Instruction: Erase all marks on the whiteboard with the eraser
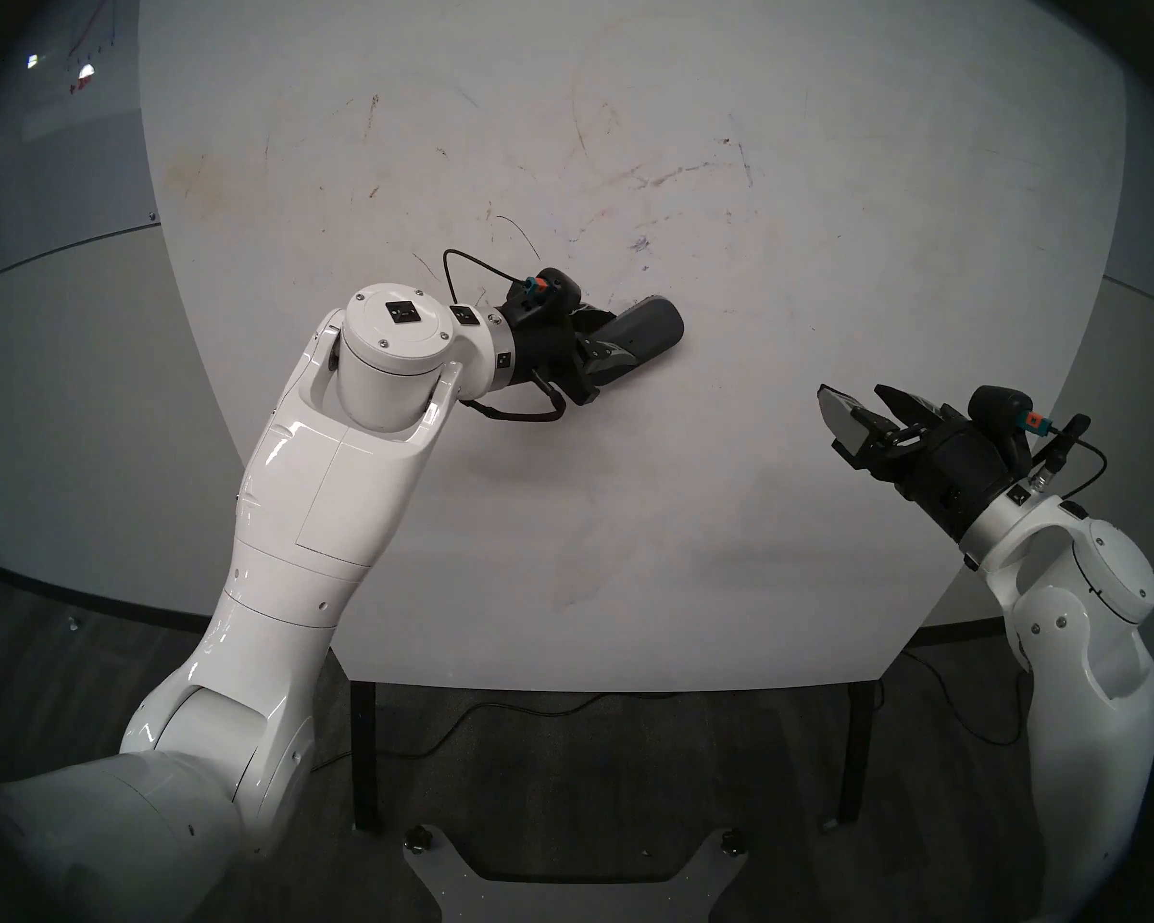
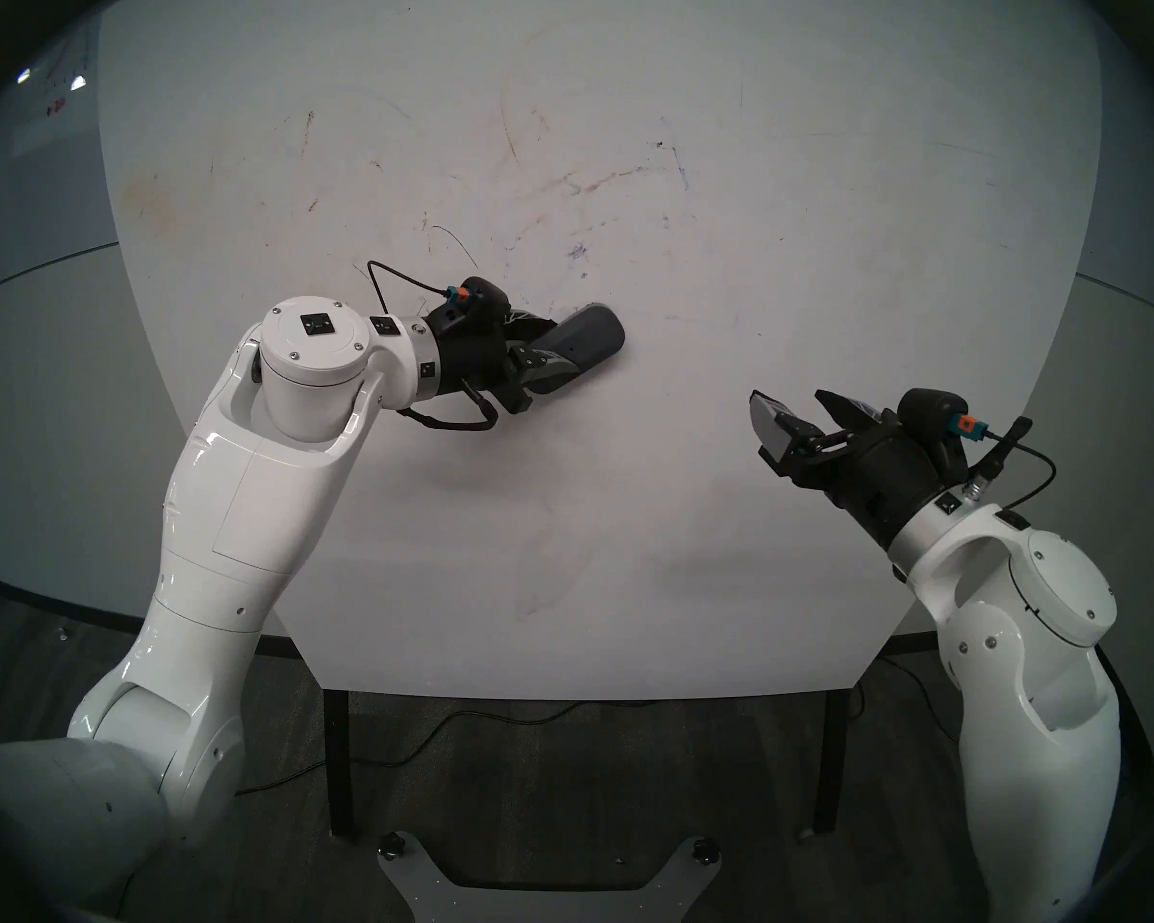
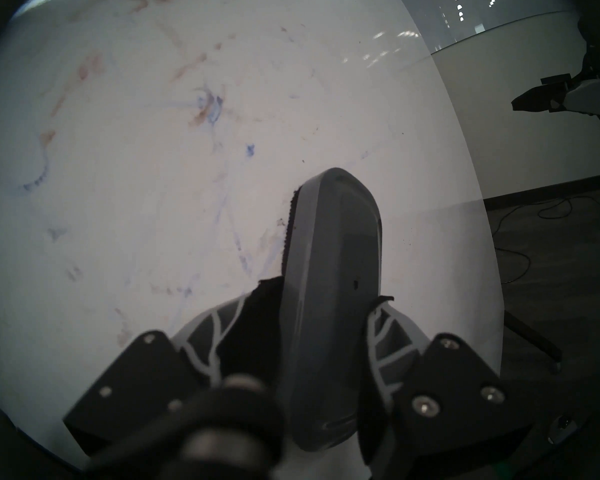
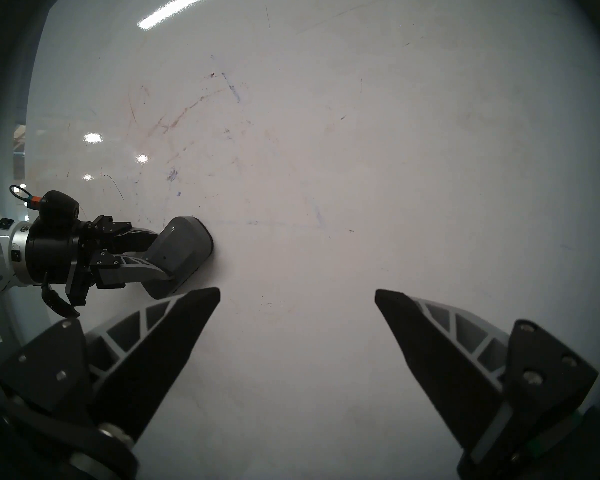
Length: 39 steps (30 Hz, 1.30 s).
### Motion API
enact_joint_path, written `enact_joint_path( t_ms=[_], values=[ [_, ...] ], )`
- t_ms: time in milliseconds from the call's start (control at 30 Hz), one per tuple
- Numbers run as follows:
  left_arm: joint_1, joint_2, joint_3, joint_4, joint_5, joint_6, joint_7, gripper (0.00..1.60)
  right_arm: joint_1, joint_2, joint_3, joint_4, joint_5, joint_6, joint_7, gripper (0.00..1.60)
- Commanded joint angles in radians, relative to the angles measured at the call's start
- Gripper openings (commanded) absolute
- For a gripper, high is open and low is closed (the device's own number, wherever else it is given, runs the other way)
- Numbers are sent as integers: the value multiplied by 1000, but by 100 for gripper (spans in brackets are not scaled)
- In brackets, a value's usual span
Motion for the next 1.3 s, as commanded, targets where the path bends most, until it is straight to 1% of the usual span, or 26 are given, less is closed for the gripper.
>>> enact_joint_path(
  t_ms=[0,67,100,167,233,333,400,467,500,600,700,800,967,1200,1267],
  values=[
    [-109,-65,-85,-60,30,-14,67,0,7,2,1,-12,0,-3,1,160],
    [-112,-69,-96,-77,34,-16,58,0,7,2,1,-11,0,-3,1,160],
    [-100,-72,-106,-91,36,-18,57,0,7,2,1,-11,0,-3,1,160],
    [-130,-74,-112,-90,41,-15,51,0,7,2,1,-11,0,-3,2,160],
    [-116,-79,-132,-107,47,-18,54,0,7,2,1,-10,0,-3,2,160],
    [-138,-81,-157,-105,59,-18,55,0,7,2,1,-10,0,-3,2,160],
    [-140,-83,-178,-108,65,-19,57,0,8,2,1,-10,0,-3,3,160],
    [-165,-81,-201,-93,75,-17,56,0,8,2,1,-11,0,-3,3,160],
    [-159,-81,-212,-91,76,-18,56,0,8,2,1,-12,0,-3,3,160],
    [-179,-84,-233,-59,81,-12,57,0,9,2,1,-13,-1,-3,3,160],
    [-203,-83,-238,-20,80,1,46,0,9,2,1,-15,-1,-2,2,160],
    [-209,-89,-244,0,61,26,27,0,9,2,1,-16,-2,-1,0,160],
    [-141,-107,-274,-54,28,62,5,0,10,1,1,-17,-2,0,-1,160],
    [-2,-129,-337,-183,-17,107,-18,0,10,1,1,-17,-3,1,-1,160],
    [30,-142,-363,-223,-35,129,-26,0,10,1,1,-17,-3,0,-1,160]
  ],
)
